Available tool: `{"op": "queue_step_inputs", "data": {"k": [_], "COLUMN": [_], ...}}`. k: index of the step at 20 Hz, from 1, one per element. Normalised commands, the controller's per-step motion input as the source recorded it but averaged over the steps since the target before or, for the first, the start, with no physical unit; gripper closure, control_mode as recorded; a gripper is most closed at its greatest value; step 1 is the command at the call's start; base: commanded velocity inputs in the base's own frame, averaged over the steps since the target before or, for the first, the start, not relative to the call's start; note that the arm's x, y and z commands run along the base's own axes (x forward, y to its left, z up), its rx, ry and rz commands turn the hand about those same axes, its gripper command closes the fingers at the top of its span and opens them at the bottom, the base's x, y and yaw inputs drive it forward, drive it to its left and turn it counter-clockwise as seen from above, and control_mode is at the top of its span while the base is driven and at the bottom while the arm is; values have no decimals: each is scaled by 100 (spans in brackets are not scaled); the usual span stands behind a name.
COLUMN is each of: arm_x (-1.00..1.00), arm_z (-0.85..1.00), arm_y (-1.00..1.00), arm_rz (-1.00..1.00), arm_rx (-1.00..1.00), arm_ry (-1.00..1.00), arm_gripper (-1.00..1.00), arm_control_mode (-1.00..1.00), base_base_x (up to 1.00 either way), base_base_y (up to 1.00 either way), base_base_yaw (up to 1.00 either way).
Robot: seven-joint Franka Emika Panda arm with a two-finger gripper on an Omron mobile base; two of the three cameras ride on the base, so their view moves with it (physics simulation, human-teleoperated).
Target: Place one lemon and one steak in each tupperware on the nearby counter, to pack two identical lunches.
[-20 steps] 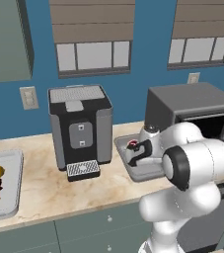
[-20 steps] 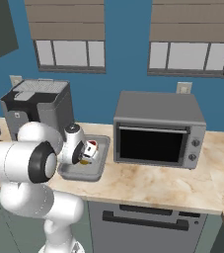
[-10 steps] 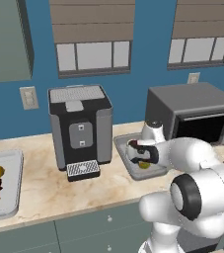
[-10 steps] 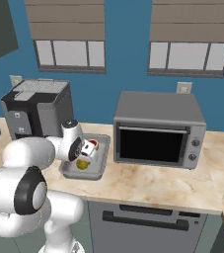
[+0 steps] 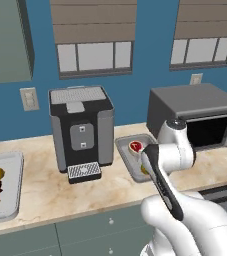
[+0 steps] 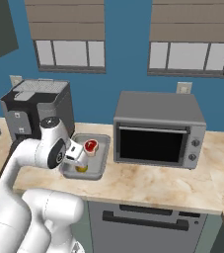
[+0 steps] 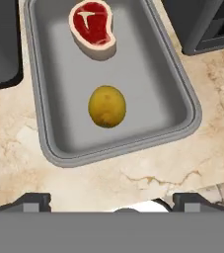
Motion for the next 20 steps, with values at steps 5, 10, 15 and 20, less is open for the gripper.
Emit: {"op": "queue_step_inputs", "data": {"k": [5, 10, 15, 20], "arm_x": [-96, -70, -48, -17], "arm_z": [74, 95, 74, 11], "arm_y": [35, 68, 76, 41], "arm_rz": [-1, 0, 0, 0], "arm_rx": [-10, -27, -33, -16], "arm_ry": [-1, -25, -21, -7], "arm_gripper": [-100, -100, -100, -100], "arm_control_mode": [-100, -100, -100, -100], "base_base_x": [0, 0, 0, 0], "base_base_y": [0, 0, 0, 0], "base_base_yaw": [0, 0, 0, 0]}}
